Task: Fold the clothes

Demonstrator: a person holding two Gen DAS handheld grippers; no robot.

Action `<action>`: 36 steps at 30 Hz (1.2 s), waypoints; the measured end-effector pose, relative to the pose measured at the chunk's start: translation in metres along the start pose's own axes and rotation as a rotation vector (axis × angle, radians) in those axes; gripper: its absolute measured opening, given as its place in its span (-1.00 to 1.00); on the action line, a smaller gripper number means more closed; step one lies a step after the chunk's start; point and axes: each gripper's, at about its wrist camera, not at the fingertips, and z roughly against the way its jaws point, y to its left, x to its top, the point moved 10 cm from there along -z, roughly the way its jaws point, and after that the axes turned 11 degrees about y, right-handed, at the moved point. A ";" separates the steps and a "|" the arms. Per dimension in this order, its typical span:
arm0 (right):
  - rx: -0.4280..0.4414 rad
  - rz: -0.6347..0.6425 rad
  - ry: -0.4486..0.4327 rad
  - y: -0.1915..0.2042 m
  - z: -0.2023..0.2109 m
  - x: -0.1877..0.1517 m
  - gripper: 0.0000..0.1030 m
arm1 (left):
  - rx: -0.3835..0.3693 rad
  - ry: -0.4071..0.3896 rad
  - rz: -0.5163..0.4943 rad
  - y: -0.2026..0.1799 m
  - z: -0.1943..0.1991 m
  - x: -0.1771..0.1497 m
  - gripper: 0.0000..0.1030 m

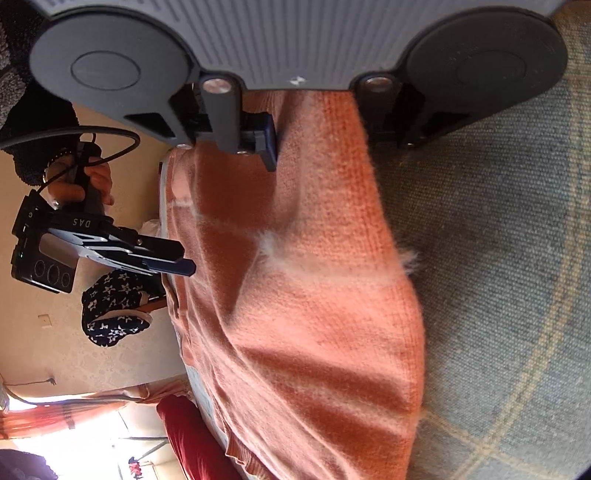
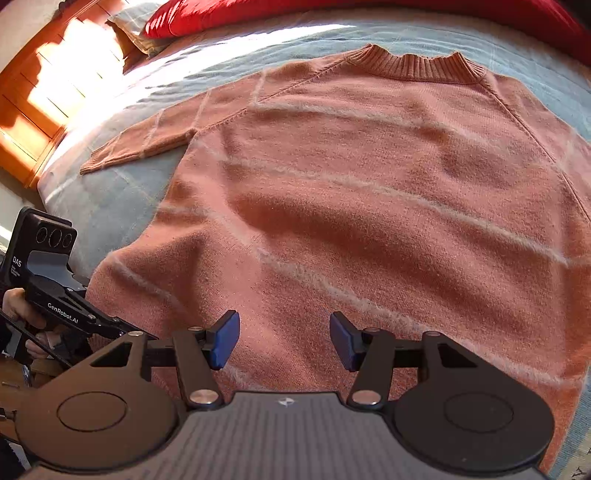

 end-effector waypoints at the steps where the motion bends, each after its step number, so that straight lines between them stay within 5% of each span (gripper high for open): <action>1: -0.003 -0.005 0.002 -0.001 -0.001 -0.001 0.13 | -0.021 -0.013 0.013 0.005 -0.001 0.001 -0.79; 5: -0.010 -0.009 0.009 -0.003 -0.005 -0.002 0.13 | -0.058 -0.028 0.020 0.009 -0.001 0.002 -0.80; 13: -0.029 0.002 0.008 -0.003 -0.004 0.004 0.13 | 0.018 -0.029 0.016 -0.004 0.006 -0.003 -0.88; 25: -0.044 -0.022 -0.007 -0.008 -0.001 0.005 0.13 | -0.008 -0.055 0.175 0.008 0.035 -0.035 -0.80; 29: -0.067 0.010 0.006 -0.003 -0.001 0.002 0.13 | 0.006 0.012 0.217 0.025 0.026 -0.039 -0.75; 32: -0.113 0.033 0.032 -0.008 0.001 -0.010 0.13 | 0.077 0.037 0.182 0.017 0.041 -0.048 -0.62; 36: -0.194 -0.001 0.022 -0.027 0.007 -0.030 0.13 | 0.282 0.068 0.093 0.004 0.079 -0.052 -0.47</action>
